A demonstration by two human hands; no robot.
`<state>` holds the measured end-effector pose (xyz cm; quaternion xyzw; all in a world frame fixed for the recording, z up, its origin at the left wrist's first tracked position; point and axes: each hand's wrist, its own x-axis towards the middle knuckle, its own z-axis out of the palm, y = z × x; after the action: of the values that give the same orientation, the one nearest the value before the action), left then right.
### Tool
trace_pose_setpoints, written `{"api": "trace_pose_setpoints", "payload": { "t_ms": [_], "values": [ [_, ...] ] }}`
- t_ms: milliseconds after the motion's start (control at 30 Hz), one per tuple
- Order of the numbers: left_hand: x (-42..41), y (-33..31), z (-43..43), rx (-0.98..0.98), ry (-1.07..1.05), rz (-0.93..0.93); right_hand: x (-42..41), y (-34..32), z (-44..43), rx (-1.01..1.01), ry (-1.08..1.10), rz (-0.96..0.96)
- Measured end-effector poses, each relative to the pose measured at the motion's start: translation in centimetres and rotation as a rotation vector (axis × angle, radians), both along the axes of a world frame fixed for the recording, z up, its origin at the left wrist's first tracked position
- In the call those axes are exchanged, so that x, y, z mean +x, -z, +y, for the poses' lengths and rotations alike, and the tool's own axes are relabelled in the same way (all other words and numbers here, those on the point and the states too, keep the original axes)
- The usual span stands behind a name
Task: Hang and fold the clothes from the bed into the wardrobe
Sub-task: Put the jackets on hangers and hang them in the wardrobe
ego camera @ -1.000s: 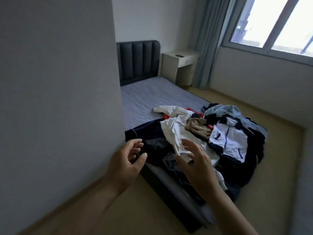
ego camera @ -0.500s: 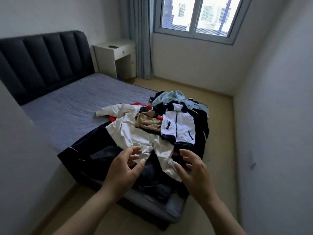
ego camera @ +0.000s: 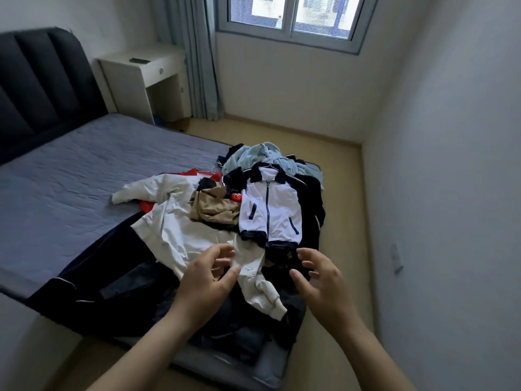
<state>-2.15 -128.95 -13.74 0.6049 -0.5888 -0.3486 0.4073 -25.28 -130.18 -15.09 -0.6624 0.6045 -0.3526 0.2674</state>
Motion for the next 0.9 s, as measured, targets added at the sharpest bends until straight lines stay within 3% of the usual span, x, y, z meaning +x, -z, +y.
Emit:
{"api": "trace_pose_setpoints", "payload": {
  "t_ms": [467,900],
  "values": [
    [-5.2,0.4,-11.8,0.037,0.082,-0.043,-4.6,0.3,-10.8,0.043,0.037,0.044],
    [-23.3,2.6,-21.6,0.091,-0.128,0.002,-23.2,1.1,-25.7,0.085,-0.162,0.119]
  ]
}}
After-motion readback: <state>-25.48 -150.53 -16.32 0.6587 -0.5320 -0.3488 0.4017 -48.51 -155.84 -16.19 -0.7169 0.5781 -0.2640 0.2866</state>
